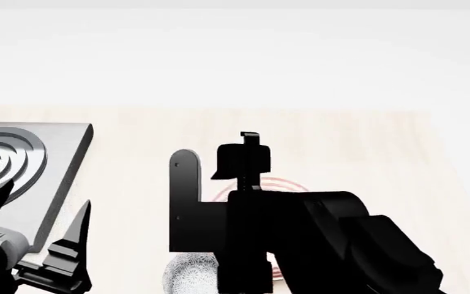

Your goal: Pick the akita bowl between the plate and the ramekin and place it on the plate.

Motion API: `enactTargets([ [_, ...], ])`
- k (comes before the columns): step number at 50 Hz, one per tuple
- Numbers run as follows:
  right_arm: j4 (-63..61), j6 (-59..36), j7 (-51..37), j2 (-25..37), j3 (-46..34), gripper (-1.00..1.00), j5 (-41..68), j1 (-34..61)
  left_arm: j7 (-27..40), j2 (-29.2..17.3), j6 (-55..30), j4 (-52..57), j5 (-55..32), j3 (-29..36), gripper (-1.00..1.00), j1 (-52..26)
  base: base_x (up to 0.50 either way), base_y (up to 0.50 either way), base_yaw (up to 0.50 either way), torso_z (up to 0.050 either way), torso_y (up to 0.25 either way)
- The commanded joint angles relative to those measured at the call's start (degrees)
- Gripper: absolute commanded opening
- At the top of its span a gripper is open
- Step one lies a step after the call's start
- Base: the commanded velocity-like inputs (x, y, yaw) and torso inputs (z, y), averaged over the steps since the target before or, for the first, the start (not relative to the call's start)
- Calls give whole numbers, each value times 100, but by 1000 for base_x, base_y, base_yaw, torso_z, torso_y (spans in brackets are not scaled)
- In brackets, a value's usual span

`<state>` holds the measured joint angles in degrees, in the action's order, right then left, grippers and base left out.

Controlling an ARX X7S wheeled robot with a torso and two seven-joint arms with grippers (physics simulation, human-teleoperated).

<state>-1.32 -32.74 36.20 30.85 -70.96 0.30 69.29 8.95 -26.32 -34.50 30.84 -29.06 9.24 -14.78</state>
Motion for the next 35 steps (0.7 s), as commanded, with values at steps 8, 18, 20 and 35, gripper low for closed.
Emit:
enactTargets([
  [8,201,206,43,-148,-200,100,-9,-184,-1,-21,52,-22,-40,-16,100,48,0,0,0,0,0],
  [18,573,389,76,-338,-331,100,-34,-250,-20,-28,117,-98,-38,-18,100,79,0,0,0,0,0],
  [20,549,421,186,-334,-381,100,16,-277,-30,-33,142,-112,-40,-29,100,90,0,0,0,0,0],
  [35,395,429,396,-259,-488,100,135,-381,-21,-46,181,-120,-61,-38,100,105,0,0,0,0,0],
])
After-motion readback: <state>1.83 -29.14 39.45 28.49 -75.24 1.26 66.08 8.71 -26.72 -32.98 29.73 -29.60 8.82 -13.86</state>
